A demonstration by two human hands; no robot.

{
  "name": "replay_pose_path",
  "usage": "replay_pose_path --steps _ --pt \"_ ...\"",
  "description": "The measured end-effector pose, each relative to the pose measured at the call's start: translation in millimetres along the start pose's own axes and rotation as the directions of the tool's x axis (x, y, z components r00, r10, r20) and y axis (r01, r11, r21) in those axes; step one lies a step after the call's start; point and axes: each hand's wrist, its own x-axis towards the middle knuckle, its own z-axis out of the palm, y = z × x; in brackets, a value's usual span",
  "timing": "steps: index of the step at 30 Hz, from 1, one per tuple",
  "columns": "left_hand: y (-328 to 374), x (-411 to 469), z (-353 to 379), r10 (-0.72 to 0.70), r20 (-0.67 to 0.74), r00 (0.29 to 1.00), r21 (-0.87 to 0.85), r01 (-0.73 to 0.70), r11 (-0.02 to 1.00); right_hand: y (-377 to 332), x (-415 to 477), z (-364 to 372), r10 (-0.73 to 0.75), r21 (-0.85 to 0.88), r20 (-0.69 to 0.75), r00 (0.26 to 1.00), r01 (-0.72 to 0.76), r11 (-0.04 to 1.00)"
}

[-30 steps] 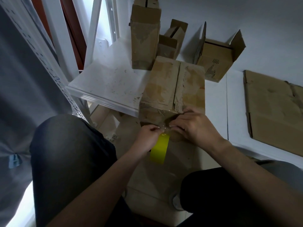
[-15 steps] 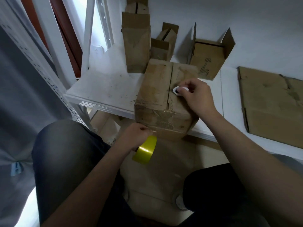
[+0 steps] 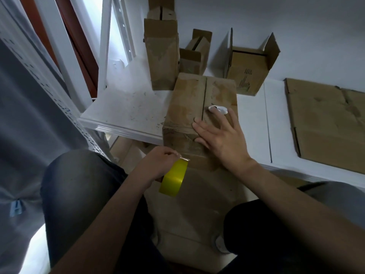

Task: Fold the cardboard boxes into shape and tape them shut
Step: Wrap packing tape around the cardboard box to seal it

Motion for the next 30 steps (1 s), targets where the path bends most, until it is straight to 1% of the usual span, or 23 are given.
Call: replay_pose_path --steps 2,4,8,14,20,21,22,23,25,26,28,29,30 --pt "0 0 -2 -0.006 0.006 1.0 -0.006 0.006 1.0 -1 -2 2 -0.002 -0.066 0.033 0.999 0.004 0.998" --pt "0 0 -3 -0.017 0.006 1.0 -0.011 0.017 1.0 -9 -9 5 0.031 -0.145 0.074 0.997 -0.02 0.989" --pt "-2 -1 -4 -0.039 0.004 0.999 -0.028 0.039 0.999 -29 -21 9 0.106 -0.223 0.079 0.991 -0.086 0.971" --pt "-3 -8 -3 -0.034 0.003 0.999 -0.056 0.034 0.998 -24 -9 5 0.184 -0.054 0.039 0.982 -0.182 0.982" --pt "4 -22 -5 -0.025 0.023 0.999 -0.115 0.027 0.993 -26 -11 -1 0.169 -0.042 0.146 0.975 -0.165 0.985" --pt "5 -26 -5 -0.022 0.024 0.999 -0.131 0.025 0.991 -26 -11 -4 0.16 0.007 0.144 0.976 -0.163 0.987" --pt "6 -29 -4 -0.02 0.023 1.0 -0.159 0.024 0.987 -26 -11 -9 0.166 0.103 0.13 0.977 -0.18 0.978" --pt "8 -33 -3 -0.022 0.025 0.999 -0.205 0.027 0.978 -25 -12 -15 0.198 0.239 0.114 0.974 -0.221 0.946" --pt "14 -40 -2 -0.019 0.045 0.999 -0.316 0.032 0.948 -26 -14 -30 0.312 0.482 0.075 0.947 -0.308 0.82" --pt "17 -43 -2 -0.01 0.058 0.998 -0.36 0.03 0.932 -27 -16 -38 0.36 0.557 0.088 0.929 -0.346 0.755" --pt "25 -50 -1 0.017 0.061 0.998 -0.441 0.012 0.897 -34 -18 -55 0.384 0.648 0.201 0.901 -0.416 0.638" --pt "29 -52 0 0.025 0.051 0.998 -0.484 0.002 0.875 -40 -20 -64 0.362 0.665 0.258 0.896 -0.436 0.606" --pt "34 -54 1 0.033 0.041 0.999 -0.521 -0.007 0.853 -45 -21 -70 0.34 0.67 0.286 0.896 -0.441 0.597"
